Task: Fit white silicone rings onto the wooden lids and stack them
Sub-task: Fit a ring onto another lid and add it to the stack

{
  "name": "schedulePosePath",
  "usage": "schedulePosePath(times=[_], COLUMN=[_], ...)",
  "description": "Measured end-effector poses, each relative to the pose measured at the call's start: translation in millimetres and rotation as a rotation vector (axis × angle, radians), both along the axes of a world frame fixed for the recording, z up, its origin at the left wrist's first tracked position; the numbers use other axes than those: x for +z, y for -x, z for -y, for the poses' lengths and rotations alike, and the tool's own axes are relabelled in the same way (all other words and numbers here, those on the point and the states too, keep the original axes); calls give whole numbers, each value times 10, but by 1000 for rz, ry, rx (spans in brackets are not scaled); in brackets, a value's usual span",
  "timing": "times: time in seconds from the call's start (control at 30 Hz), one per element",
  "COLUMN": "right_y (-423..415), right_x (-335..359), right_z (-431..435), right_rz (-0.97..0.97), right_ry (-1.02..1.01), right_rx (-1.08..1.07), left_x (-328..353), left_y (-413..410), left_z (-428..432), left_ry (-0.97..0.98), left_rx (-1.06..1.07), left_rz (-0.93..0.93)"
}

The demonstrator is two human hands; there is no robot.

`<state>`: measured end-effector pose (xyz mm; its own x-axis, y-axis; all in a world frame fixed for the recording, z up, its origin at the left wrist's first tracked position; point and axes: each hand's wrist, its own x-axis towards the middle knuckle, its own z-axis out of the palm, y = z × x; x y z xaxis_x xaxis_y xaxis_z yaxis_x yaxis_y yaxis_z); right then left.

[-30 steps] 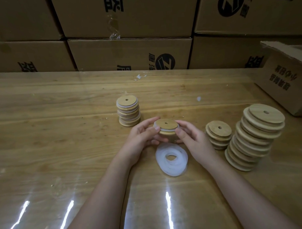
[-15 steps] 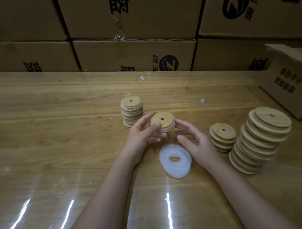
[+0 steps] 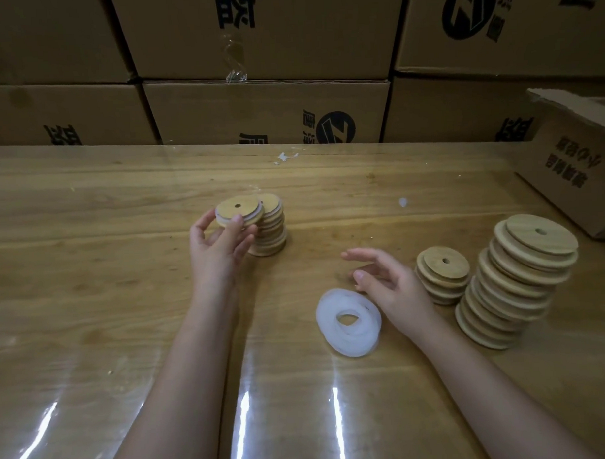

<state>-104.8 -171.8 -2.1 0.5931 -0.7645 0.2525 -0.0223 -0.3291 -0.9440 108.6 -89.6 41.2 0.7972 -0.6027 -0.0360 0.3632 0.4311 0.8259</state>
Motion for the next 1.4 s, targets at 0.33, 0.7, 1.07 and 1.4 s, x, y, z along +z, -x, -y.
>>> schedulePosePath(times=[0.33,0.7,1.07,1.4], right_y=[-3,-5,-10,-50], right_x=[-11,-2,29,55], right_z=[9,4,-14,-132], right_rz=[-10,-34,-46,-325], right_ry=[-23,-16,-18,755], right_rx=[-6,-12,-20,-450], left_x=[7,-219,-226,-242], left_y=[-16,188,127,148], left_z=[-7,-8,-33,-9], left_ry=[-4,-600,-724,-637], left_rx=[-35,355,277,320], left_rz=[-6,1753,1725,1681])
